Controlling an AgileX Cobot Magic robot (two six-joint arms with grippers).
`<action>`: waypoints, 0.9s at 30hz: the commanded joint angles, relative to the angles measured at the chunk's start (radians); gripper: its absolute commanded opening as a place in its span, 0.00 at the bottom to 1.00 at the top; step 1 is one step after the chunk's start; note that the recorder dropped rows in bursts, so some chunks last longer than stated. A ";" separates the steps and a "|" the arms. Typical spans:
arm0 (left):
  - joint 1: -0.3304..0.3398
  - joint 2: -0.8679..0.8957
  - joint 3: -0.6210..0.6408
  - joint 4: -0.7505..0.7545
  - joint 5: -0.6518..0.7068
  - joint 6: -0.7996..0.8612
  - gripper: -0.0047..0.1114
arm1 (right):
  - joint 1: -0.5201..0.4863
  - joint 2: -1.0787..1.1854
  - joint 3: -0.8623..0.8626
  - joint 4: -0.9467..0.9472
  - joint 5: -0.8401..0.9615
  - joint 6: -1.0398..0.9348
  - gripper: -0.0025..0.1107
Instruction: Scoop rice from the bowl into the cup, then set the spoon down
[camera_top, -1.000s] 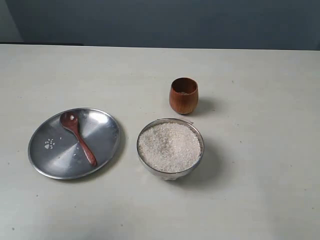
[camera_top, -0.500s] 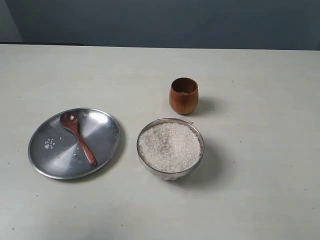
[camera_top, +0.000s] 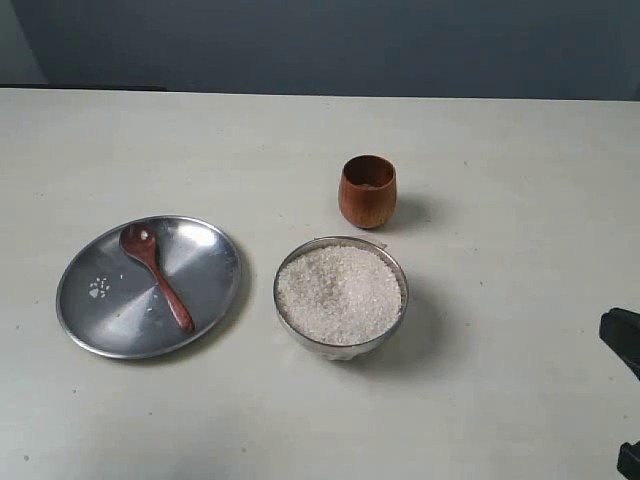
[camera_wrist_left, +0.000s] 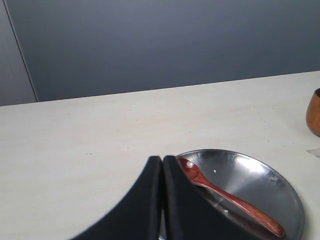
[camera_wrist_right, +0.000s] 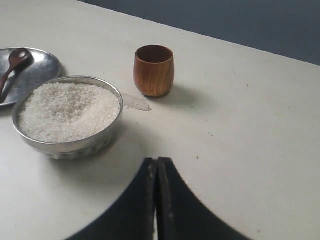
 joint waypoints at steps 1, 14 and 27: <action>-0.005 -0.004 0.004 -0.006 -0.007 -0.001 0.04 | -0.006 -0.005 0.056 0.001 -0.083 0.001 0.02; -0.005 -0.004 0.004 -0.006 -0.007 -0.001 0.04 | -0.107 -0.143 0.121 0.007 -0.192 0.050 0.02; -0.005 -0.004 0.004 -0.006 -0.007 -0.001 0.04 | -0.345 -0.219 0.121 0.004 -0.071 0.050 0.02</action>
